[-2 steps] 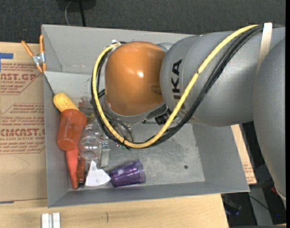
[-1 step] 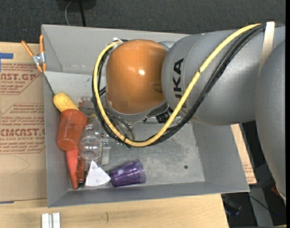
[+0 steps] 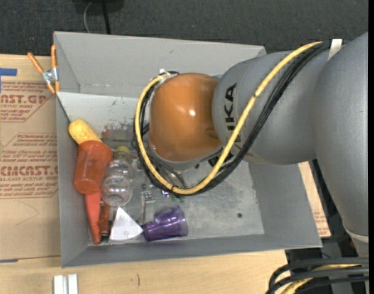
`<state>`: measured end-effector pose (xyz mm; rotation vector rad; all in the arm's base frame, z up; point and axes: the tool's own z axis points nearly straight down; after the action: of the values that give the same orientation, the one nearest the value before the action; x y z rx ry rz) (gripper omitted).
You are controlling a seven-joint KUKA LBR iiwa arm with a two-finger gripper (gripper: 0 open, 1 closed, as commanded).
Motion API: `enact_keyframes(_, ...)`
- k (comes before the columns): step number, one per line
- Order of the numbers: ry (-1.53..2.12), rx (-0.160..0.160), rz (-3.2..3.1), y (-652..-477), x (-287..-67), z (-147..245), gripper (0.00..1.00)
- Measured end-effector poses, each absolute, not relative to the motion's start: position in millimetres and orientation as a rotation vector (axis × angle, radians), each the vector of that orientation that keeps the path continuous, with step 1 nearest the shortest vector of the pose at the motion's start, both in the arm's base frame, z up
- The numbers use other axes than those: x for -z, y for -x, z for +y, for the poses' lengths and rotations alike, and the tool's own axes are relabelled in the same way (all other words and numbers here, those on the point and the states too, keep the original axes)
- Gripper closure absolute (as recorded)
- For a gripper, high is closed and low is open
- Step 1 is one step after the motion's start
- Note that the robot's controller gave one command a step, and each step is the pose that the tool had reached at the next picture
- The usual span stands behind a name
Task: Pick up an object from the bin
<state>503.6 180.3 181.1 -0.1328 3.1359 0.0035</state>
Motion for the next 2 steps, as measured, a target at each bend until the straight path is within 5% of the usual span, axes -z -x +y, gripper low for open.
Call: enact_keyframes(2,0.576,-0.004,3.085,-486.3,-140.7,121.6,0.0)
